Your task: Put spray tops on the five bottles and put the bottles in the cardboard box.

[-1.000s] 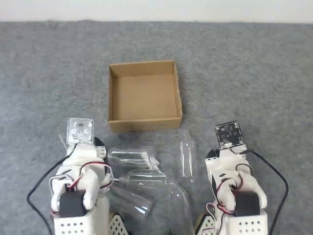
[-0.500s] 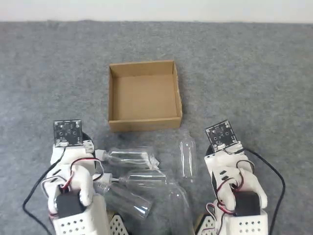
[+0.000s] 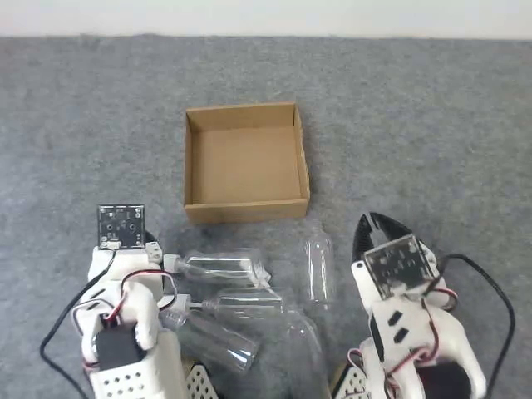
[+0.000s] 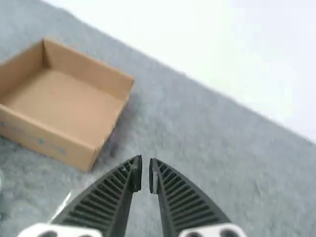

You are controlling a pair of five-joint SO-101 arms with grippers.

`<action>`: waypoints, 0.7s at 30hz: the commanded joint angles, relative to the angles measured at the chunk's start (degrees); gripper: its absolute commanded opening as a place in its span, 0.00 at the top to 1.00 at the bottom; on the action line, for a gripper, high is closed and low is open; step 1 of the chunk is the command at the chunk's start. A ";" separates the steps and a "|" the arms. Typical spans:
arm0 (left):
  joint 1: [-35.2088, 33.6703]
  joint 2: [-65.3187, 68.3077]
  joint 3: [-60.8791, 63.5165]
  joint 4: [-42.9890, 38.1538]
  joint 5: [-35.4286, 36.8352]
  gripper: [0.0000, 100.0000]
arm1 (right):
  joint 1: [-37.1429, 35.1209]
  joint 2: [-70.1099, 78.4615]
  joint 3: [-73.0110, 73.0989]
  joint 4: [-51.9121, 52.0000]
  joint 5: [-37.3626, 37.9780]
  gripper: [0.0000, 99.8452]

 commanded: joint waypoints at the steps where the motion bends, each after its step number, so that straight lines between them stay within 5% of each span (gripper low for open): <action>1: -0.35 -1.49 -2.95 0.09 -0.44 0.98 | -2.77 1.36 -4.66 -0.57 -1.23 0.98; 21: -0.26 -1.49 -2.51 -0.79 -0.53 0.98 | -11.74 26.42 -5.80 -5.93 -7.47 0.86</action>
